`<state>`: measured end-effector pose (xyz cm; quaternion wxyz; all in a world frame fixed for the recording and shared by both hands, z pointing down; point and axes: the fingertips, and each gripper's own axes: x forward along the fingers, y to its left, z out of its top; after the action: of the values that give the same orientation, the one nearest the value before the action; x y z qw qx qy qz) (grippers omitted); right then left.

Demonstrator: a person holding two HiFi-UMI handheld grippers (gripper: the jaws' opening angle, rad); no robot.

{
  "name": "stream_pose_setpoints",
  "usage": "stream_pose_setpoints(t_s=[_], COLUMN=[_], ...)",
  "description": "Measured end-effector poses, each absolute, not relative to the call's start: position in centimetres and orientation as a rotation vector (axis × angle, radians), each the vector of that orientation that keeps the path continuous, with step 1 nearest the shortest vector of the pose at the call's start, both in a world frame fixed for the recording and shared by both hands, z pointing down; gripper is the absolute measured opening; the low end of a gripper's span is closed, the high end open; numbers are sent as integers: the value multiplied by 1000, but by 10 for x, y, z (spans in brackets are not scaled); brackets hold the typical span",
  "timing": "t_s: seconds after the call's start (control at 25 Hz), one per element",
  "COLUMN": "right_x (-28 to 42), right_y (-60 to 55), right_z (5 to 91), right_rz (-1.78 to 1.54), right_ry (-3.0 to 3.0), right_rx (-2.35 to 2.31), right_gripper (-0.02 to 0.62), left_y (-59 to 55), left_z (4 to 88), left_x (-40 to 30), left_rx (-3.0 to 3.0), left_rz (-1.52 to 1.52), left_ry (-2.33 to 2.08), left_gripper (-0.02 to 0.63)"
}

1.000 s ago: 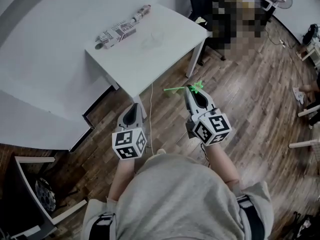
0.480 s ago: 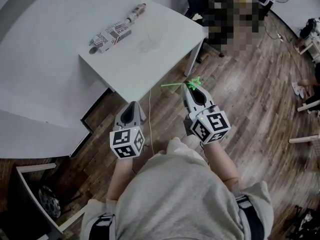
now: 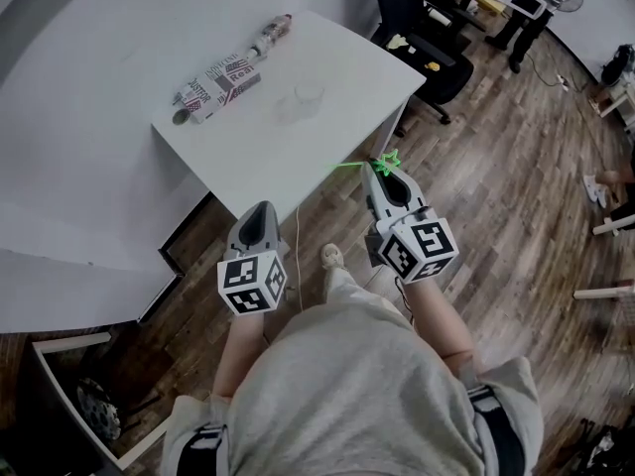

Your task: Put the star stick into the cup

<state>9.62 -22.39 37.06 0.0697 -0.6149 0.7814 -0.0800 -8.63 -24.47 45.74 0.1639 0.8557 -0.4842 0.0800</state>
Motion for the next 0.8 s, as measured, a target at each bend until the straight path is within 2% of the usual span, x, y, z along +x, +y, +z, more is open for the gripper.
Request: stream_pose_setpoints(t_s=[0.8], right_x=[150], right_y=[-381], right_z=[374], right_rz=[-262], right_ry=[2420], right_rx=[-1784], right_gripper=[9], left_y=[-370], left_z=[459], left_x=[-39], left_rx=[2364], left_rz=[230], left_ry=[-1462], left_gripper=[12])
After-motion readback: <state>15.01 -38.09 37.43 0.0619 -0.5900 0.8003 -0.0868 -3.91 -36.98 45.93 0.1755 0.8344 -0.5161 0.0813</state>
